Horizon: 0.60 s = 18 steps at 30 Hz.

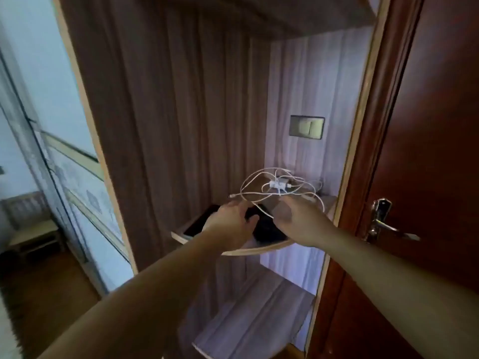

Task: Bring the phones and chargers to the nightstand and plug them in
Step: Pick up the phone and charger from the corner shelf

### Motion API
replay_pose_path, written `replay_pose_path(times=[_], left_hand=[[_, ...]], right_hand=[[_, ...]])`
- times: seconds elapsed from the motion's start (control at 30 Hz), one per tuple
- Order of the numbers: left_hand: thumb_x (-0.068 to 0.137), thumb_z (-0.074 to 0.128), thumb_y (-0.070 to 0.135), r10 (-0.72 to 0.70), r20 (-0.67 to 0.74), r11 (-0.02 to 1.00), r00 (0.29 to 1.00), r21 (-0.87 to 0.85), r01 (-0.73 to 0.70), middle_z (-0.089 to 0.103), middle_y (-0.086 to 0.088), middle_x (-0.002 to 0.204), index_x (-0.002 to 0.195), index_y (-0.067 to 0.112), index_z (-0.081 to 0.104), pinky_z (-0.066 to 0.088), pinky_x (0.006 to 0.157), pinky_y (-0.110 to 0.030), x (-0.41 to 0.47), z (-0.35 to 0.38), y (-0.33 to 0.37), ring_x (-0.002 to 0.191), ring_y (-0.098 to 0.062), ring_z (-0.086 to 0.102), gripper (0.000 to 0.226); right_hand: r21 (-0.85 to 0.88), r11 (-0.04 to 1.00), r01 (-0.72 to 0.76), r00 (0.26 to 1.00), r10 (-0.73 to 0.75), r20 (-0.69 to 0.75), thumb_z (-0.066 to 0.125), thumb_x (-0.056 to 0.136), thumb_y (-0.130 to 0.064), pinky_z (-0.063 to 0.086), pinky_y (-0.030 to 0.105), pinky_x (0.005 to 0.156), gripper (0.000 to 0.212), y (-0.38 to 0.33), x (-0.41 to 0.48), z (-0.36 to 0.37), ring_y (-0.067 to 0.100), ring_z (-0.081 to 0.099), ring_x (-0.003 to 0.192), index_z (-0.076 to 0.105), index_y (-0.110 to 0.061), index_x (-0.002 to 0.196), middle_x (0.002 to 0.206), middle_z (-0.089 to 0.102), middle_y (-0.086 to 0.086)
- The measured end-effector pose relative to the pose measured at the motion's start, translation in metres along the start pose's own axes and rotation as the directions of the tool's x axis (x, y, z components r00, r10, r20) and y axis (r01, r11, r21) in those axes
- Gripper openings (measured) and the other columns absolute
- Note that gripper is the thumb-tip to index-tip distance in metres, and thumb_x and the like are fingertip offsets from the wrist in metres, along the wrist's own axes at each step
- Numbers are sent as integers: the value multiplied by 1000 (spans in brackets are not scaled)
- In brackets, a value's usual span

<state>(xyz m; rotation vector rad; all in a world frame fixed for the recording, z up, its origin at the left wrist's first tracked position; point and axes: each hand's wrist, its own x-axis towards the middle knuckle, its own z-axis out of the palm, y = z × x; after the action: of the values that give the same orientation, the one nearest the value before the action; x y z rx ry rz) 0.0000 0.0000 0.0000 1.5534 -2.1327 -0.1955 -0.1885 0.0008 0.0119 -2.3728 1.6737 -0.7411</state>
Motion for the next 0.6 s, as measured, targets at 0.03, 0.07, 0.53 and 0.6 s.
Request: replay_pose_path(times=[0.03,0.07,0.53,0.6], left_hand=[[94,45,32,-18,22,1000,1000,20,18,63,-11,119,129,20,52,48,89,-46,9,8,-3,107,-34,57,38],[95,44,30,-30,31,999,999,38,28,64,-14,115,123,14,53,48,88,-47,18,15,-6,105,-35,58,34],[96,44,21,-162,98,983,982,-71,169,68,-15,110,123,6,56,48,87,-38,74,59,-56,101,-30,61,33],[95,44,22,-175,90,977,980,-109,184,69,-13,101,117,7,58,50,81,-37,77,58,-59,93,-29,62,30]], right_hand=[[20,1000,-4,1000,3,24,62,85,-32,50,43,83,38,7,8,8,31,60,99,56,-14,118,106,64,10],[19,1000,-2,999,1,46,62,85,-33,50,43,82,38,12,13,15,31,60,99,56,-14,117,106,64,10],[-143,970,-196,944,226,242,60,73,-67,47,40,87,72,15,75,86,31,55,110,50,-16,121,121,59,10],[-144,962,-232,938,261,230,65,72,-61,46,44,94,75,10,81,93,34,52,116,45,-16,127,127,55,12]])
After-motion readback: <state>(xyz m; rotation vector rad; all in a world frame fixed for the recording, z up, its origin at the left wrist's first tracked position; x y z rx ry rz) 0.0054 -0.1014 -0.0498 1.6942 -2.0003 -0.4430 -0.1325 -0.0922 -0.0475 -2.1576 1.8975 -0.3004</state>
